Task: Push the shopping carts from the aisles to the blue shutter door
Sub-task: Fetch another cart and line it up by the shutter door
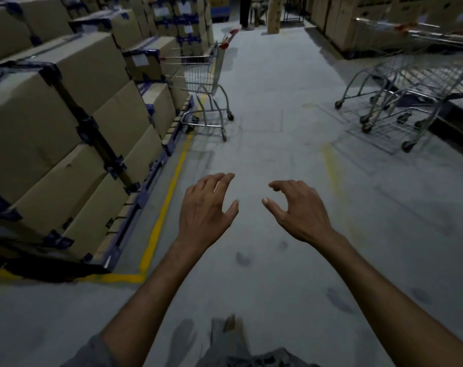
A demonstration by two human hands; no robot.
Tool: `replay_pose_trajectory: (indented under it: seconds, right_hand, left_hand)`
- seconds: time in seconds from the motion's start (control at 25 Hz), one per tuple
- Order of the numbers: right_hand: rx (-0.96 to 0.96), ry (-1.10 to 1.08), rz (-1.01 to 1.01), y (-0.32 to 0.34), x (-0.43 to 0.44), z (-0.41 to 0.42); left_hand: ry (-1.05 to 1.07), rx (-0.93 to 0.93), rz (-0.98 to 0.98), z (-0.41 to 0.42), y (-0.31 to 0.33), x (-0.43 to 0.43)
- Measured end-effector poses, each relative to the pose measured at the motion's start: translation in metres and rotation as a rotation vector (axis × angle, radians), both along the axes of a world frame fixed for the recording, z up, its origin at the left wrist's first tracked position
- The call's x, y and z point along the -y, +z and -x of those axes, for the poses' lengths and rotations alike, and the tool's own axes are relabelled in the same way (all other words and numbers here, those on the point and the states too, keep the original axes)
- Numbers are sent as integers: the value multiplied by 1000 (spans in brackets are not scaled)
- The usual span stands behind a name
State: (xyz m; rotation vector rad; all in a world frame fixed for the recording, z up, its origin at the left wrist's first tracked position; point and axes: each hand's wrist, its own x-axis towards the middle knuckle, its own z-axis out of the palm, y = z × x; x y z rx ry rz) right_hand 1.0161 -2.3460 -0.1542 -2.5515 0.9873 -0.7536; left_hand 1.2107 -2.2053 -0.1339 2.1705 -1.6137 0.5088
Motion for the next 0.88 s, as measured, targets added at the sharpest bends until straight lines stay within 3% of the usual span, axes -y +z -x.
replay_pose_trajectory:
  seconds: [0.28,0.6,0.88]
  right_hand:
    - [14,3,-24,-12,155,-133]
    - [97,-40,-63,13,316,-254]
    - [110,-43,127,3,498,-327]
  left_hand:
    - [33,-256,-17,-125,-33,166]
    - [12,-384,-25,-249,-21,345]
    - [10,-424,-41,-315,-36,529]
